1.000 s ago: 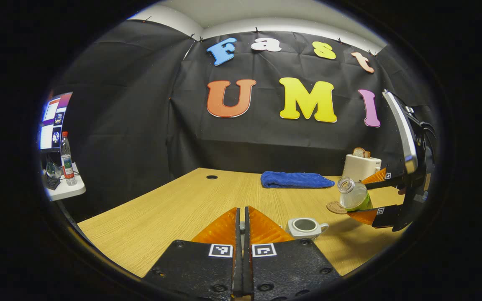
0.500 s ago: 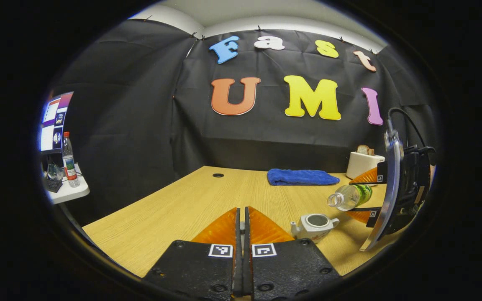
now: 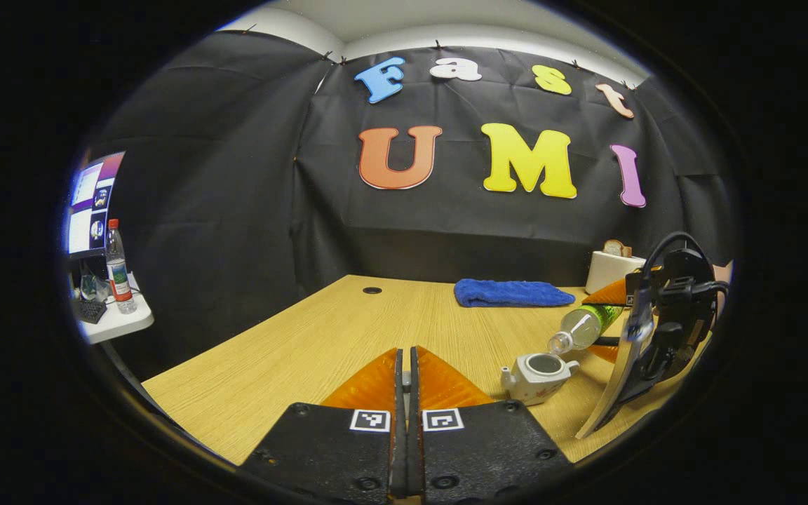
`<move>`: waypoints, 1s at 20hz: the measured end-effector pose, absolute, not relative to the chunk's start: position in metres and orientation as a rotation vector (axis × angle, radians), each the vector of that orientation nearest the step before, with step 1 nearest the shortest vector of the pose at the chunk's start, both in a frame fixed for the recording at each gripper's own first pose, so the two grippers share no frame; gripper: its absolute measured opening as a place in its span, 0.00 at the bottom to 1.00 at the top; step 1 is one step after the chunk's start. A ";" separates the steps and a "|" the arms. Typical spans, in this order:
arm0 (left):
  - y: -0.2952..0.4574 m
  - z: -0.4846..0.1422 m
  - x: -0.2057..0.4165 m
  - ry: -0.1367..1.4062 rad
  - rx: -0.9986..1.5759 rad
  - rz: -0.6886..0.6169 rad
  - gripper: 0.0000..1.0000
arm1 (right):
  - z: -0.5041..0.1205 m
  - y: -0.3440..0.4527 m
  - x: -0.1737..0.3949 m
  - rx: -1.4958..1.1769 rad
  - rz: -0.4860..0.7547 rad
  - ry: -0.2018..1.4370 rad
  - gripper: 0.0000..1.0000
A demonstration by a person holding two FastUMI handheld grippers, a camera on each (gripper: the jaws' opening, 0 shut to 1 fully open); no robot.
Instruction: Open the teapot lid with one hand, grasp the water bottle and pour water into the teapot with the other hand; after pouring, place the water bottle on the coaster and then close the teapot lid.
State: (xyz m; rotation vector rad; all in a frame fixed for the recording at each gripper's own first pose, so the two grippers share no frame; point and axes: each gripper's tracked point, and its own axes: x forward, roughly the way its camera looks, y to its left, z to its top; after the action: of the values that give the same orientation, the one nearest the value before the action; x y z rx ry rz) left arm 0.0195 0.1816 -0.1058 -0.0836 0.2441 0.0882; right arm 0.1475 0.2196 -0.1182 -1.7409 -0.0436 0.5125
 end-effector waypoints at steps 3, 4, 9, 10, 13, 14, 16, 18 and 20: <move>0.184 -0.107 0.019 0.246 -0.080 0.088 0.03 | -0.115 0.224 0.151 -1.809 0.495 -0.104 0.70; 0.184 -0.107 0.019 0.248 -0.081 0.089 0.03 | -0.113 0.226 0.151 -1.826 0.490 -0.122 0.69; 0.185 -0.108 0.017 0.252 -0.085 0.087 0.03 | -0.106 0.231 0.149 -1.881 0.470 -0.178 0.70; 0.185 -0.108 0.018 0.252 -0.084 0.087 0.03 | -0.104 0.232 0.149 -1.890 0.464 -0.195 0.70; 0.185 -0.107 0.017 0.253 -0.081 0.086 0.03 | -0.099 0.236 0.146 -1.918 0.452 -0.232 0.71; 0.185 -0.106 0.018 0.252 -0.081 0.085 0.03 | -0.099 0.236 0.145 -1.925 0.450 -0.236 0.70; 0.185 -0.106 0.017 0.251 -0.084 0.084 0.03 | -0.092 0.240 0.147 -1.969 0.420 -0.299 0.71; 0.185 -0.106 0.018 0.252 -0.085 0.082 0.03 | -0.089 0.243 0.147 -2.008 0.403 -0.346 0.70; 0.185 -0.105 0.016 0.251 -0.083 0.082 0.03 | -0.088 0.244 0.147 -2.033 0.396 -0.362 0.70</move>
State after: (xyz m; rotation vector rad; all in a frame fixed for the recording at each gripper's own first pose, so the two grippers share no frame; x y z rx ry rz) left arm 0.0164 0.1851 -0.1052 -0.0835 0.2513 0.0818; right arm 0.1474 0.2440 -0.0878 -2.0327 -0.3616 0.3956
